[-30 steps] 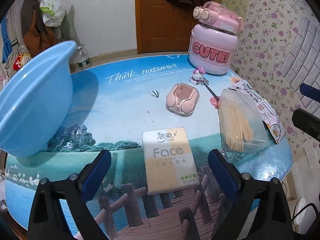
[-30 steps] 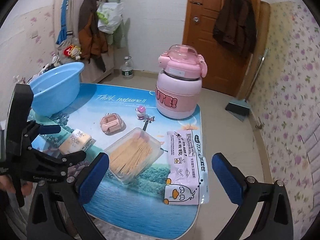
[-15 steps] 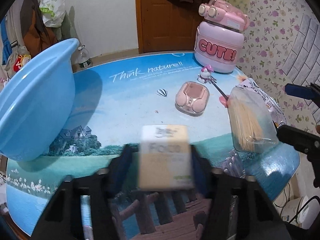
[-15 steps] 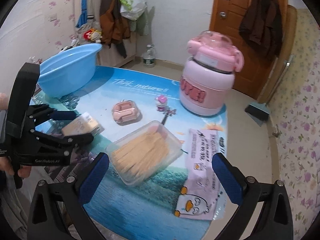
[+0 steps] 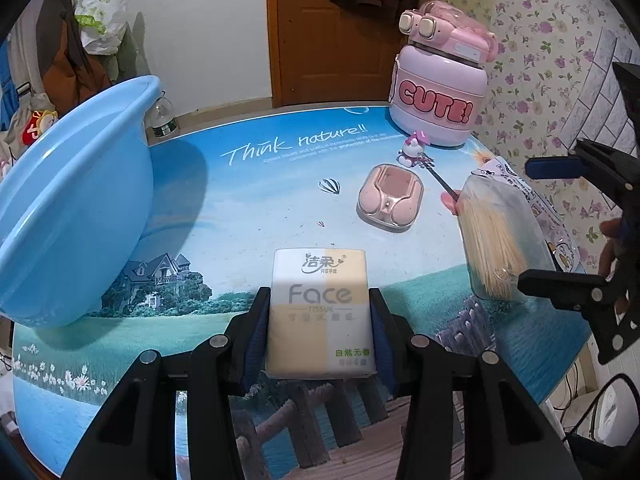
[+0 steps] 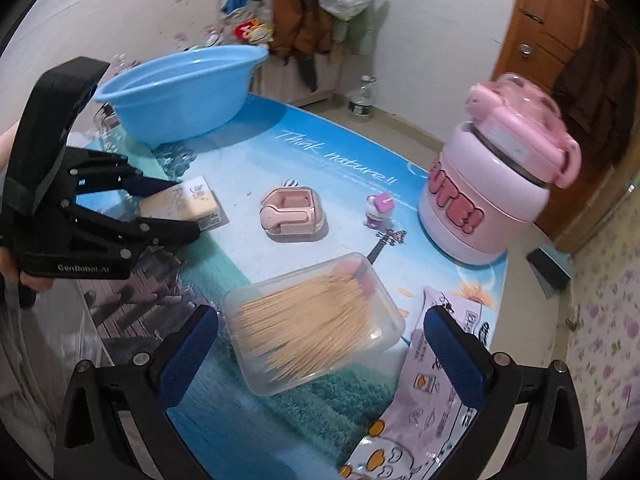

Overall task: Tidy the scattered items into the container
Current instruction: 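Grasp the Face tissue pack with the left gripper while the right reaches the toothpick box, then close the right gripper on the clear toothpick box and lift it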

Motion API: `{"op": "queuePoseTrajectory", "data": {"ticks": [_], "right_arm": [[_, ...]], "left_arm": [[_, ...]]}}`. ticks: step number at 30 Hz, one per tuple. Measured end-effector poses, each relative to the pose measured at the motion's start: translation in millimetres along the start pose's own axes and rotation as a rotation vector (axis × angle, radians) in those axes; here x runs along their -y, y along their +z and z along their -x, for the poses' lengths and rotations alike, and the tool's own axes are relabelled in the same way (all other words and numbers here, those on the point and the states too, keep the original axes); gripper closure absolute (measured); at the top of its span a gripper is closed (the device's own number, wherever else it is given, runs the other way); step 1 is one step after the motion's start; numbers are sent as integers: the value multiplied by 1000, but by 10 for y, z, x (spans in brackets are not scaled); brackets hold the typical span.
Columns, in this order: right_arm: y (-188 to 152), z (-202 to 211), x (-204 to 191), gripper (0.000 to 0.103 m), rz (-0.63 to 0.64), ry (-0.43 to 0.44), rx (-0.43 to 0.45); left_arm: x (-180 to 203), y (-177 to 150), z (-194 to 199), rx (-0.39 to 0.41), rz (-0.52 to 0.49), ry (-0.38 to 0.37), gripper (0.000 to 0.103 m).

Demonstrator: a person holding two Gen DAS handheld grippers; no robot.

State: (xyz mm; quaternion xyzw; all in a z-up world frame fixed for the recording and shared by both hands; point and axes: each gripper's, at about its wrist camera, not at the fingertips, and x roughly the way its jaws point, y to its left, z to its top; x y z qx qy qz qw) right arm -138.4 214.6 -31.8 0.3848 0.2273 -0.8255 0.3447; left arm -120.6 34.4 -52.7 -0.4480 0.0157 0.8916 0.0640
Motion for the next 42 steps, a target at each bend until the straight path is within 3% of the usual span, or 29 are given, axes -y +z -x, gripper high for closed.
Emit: {"op": "queuePoseTrajectory", "data": {"ticks": [14,23,36,39,42], "right_arm": [[147,-299,44,0,147,79,-54],[160,-499,17,0,166,123,-111],[112,-602,97,0,21,186,-115],[87,-565,86,9,7,177,-96],[77,-547,75,10,-11,165,-93]], "left_arm": [[-19,14,-10,-4,-8,-6,59],[-32,9,-4,-2,-9,-15,59],[-85,-21,27,-3,4,-14,59],[-94,-27,34,-4,9,-14,59],[-103,-29,55,-1,12,-14,59]]}}
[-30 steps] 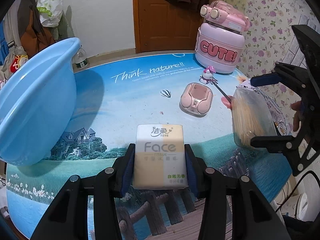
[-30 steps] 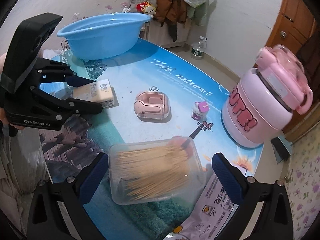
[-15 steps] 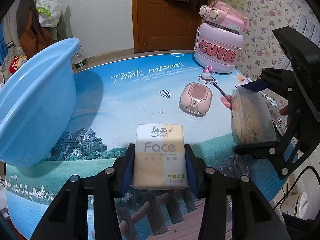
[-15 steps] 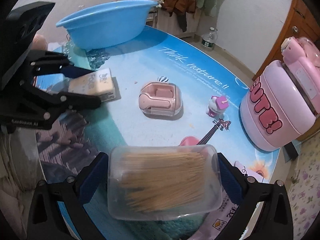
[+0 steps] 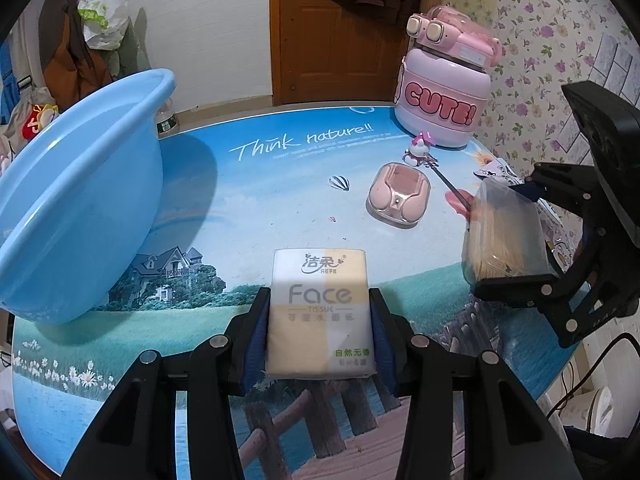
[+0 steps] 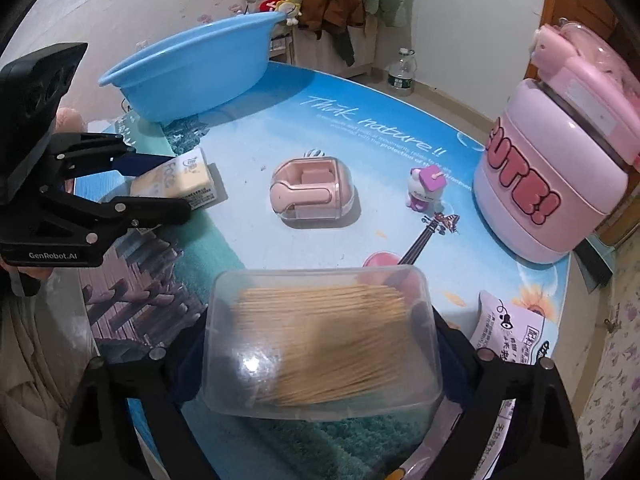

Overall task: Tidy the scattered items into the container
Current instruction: 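Close the right gripper on the clear toothpick box and lift it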

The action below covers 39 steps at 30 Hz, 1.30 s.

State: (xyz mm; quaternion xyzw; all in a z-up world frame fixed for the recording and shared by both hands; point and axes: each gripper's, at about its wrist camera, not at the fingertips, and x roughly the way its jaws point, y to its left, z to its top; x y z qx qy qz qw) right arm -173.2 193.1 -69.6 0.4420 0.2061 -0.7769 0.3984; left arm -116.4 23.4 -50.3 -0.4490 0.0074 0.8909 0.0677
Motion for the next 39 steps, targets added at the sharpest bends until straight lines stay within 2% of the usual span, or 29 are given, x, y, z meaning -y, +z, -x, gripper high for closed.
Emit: {"op": "queuePoseTrajectory", "data": {"ticks": [7,9,18,22,27,31,33,39], "right_arm": [[-116,90,-113,10,-86,-58,21],[-137,113,-195,10,-136,-107,33],[-253,248,-506,10,-411,-222,86],[-282,341,-569,10,-478,-292,101],[-342,616,-628,10,-543,-350,138],[-345,656,-692,10,-577,-397,164],[-454,785,-728,10,-601,-394,173],[-468,671,-861,10,-601,-388,174]], "left_arm": [[-33,-3,73,16,3,3,59],[-44,-10,82,16,6,4,59],[-70,-66,161,26,11,12,59],[-93,-86,232,36,13,19,59],[-123,-115,299,42,21,41,59],[-135,-188,348,36,23,53,59],[-140,-239,381,37,17,56,59],[-190,-343,409,24,36,66,59]]}}
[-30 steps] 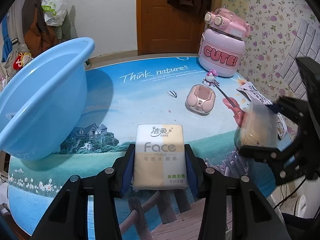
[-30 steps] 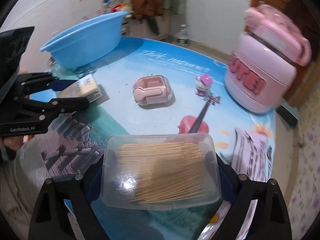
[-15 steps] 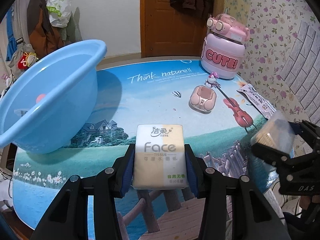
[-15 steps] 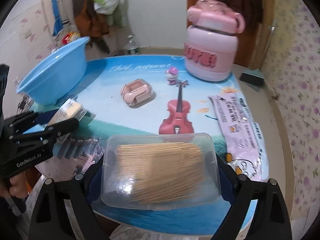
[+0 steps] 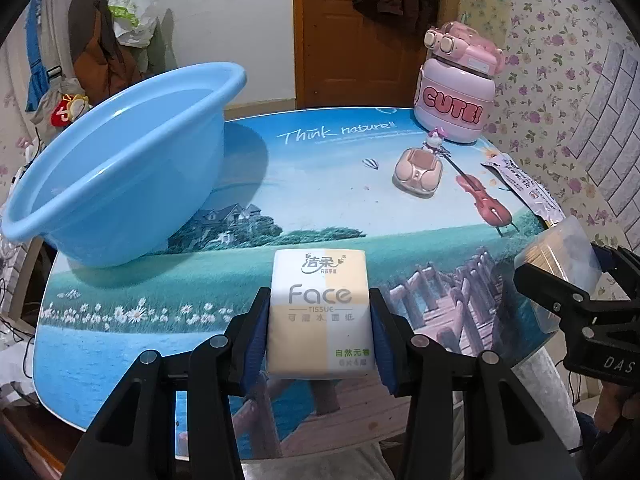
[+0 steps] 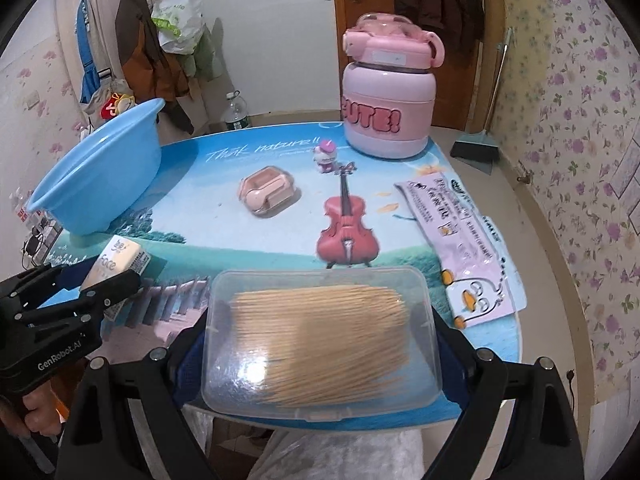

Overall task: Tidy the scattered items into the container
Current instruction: 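Close the right gripper on the clear toothpick box and lift it, then carry the tissue pack over the blue basin with the left gripper while the right carries the toothpick box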

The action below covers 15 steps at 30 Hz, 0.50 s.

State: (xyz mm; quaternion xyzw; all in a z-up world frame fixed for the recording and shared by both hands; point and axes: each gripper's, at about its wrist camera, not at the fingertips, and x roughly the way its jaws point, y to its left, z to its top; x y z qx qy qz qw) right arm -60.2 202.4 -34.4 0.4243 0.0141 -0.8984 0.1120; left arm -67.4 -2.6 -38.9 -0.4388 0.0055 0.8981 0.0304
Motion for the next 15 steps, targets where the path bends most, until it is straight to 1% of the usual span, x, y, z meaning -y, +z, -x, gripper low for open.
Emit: {"op": "queuePoseTrajectory", "data": {"ticks": [7,15], "right_arm": [[-8,22,-77,10,24,0,21],[-1,23,-62,10,23,-8,11]], "left_arm": [[-36,-8,70,22,-2,8,59],[-45,-15,69,18,-4,6,59]]}}
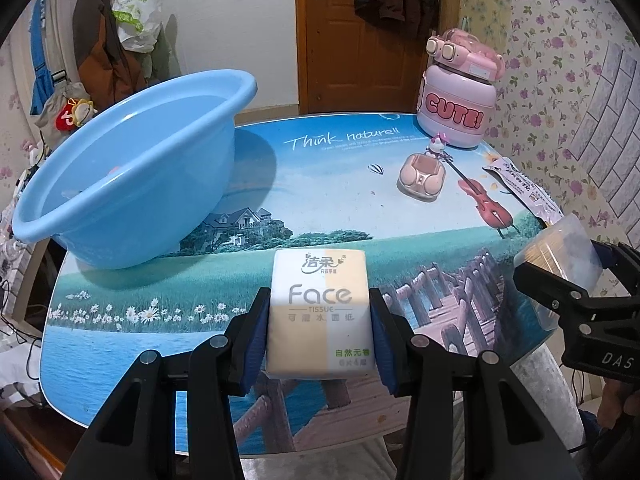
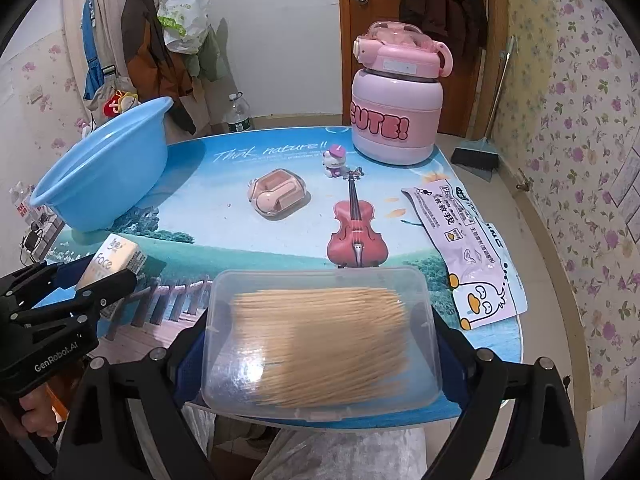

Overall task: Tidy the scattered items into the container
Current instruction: 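Carry the tissue pack over the blue basin with the left gripper while the right carries the toothpick box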

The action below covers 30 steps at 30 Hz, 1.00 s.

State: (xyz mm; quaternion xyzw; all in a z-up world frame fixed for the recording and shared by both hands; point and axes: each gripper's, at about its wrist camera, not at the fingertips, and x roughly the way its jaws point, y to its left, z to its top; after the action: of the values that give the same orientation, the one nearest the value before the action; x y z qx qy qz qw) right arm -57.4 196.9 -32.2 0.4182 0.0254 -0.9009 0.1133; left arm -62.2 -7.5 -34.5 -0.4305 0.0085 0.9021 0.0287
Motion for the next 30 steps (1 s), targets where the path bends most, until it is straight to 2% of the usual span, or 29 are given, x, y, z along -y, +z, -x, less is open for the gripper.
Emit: {"op": "queuePoseTrajectory", "data": {"ticks": [30], "right_arm": [[-31,-68,16,10,-7,2,-25]], "left_arm": [[27,-3,-33,-5,-6,-2,59]]}}
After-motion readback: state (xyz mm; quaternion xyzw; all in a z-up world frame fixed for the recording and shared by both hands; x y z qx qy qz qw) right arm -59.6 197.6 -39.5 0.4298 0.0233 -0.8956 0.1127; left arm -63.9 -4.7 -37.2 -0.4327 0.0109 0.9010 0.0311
